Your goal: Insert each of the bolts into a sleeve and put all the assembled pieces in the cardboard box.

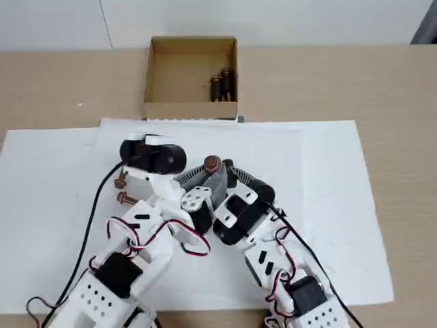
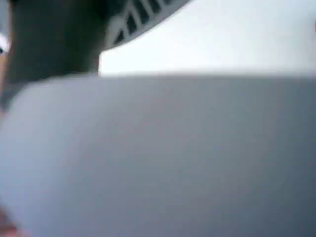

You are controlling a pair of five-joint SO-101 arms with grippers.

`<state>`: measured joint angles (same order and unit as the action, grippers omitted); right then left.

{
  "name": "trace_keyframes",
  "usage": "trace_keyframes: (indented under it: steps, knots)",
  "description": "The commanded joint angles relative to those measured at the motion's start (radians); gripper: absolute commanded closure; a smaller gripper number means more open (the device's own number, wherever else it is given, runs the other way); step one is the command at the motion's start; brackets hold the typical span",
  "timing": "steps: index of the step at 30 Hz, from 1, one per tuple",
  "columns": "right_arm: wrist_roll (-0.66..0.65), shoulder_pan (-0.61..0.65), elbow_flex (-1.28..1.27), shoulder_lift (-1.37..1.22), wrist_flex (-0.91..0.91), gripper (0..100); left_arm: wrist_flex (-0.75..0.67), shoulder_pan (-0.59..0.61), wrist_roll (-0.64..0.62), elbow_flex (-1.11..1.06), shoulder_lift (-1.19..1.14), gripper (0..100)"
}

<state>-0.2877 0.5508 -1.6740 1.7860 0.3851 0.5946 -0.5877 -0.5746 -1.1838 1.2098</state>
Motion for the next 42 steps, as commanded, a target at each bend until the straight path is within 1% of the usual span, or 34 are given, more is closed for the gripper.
trace_keyframes:
  steps: [1,3,6,8,15,19,22,23,30,31,33,35,38,42]
  knots:
    - [-0.009,-0.005,-0.009,0.028,-0.044,99.5,0.028,0.009,-0.009,-0.004,0.002,99]
    - [-0.009,-0.005,-0.009,0.028,-0.042,99.5,0.028,0.028,-0.009,-0.004,0.002,95]
    - [-0.009,-0.005,-0.009,0.028,-0.042,99.5,0.028,0.051,-0.009,-0.002,0.002,86]
    - [-0.009,-0.005,-0.009,0.028,-0.042,99.5,0.028,0.061,-0.009,-0.001,0.002,82]
    - [-0.006,-0.005,-0.009,0.028,-0.041,99.5,0.028,0.063,-0.008,0.012,0.002,81]
    - [-0.008,-0.005,-0.009,0.028,0.008,99.5,0.029,0.063,-0.006,0.051,0.002,81]
    - [-0.005,-0.005,-0.009,0.028,0.004,99.5,0.029,0.064,0.025,0.084,0.002,81]
    - [-0.005,-0.005,-0.009,0.028,0.004,99.5,0.029,0.071,0.038,0.094,0.002,81]
    - [-0.003,-0.008,-0.009,0.028,0.004,99.5,0.029,0.216,0.124,0.157,0.000,82]
    - [-0.003,-0.008,-0.009,0.028,0.005,99.5,0.029,0.227,0.140,0.157,0.002,84]
    - [-0.002,-0.025,-0.009,0.028,0.005,99.5,0.029,0.255,0.166,0.157,0.002,91]
    - [-0.002,-0.053,-0.009,0.028,0.010,99.5,0.025,0.290,0.186,0.153,0.002,99]
    - [0.000,-0.111,-0.009,0.028,0.010,99.5,0.026,0.334,0.218,0.108,0.002,99]
    - [0.074,-0.196,-0.008,0.028,0.013,99.5,0.012,0.417,0.284,-0.016,0.003,100]
